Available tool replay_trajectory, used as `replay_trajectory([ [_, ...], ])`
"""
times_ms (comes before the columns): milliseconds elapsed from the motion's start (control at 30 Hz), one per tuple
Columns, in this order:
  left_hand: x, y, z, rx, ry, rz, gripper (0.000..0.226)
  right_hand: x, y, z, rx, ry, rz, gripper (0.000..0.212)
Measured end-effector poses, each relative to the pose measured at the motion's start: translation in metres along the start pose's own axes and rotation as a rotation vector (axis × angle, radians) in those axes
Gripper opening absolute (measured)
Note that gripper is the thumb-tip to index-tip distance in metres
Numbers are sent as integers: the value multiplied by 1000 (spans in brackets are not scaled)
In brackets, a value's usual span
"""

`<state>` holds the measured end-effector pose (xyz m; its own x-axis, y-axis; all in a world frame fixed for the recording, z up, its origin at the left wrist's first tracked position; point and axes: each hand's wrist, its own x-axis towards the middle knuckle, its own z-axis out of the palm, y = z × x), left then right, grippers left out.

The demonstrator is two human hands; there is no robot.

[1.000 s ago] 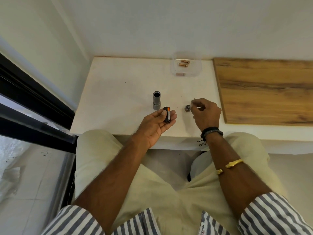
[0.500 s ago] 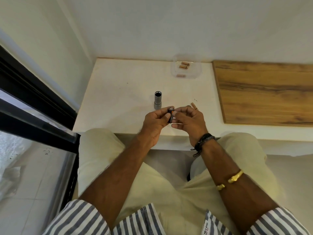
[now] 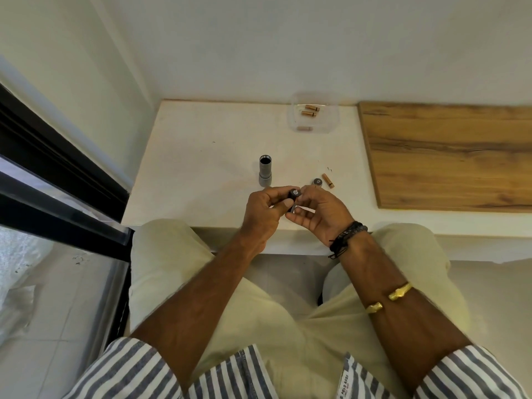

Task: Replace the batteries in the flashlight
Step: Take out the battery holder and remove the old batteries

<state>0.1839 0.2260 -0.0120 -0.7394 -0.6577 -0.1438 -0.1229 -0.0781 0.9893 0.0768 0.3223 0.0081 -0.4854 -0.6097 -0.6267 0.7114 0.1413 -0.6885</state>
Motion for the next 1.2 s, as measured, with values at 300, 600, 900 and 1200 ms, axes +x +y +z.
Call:
replay_trajectory([
  [300, -1, 2, 3, -86, 47, -45, 28, 0, 2, 1, -63, 6, -146, 19],
  [600, 5, -1, 2, -202, 93, -161, 27, 6, 5, -4, -289, 146, -411, 17],
  [900, 13, -5, -3, -621, 116, -510, 26, 23, -10, -32, -69, 311, -425, 18],
  [1200, 12, -8, -2, -607, 29, -491, 31, 61, -18, -55, -423, 627, -526, 17],
])
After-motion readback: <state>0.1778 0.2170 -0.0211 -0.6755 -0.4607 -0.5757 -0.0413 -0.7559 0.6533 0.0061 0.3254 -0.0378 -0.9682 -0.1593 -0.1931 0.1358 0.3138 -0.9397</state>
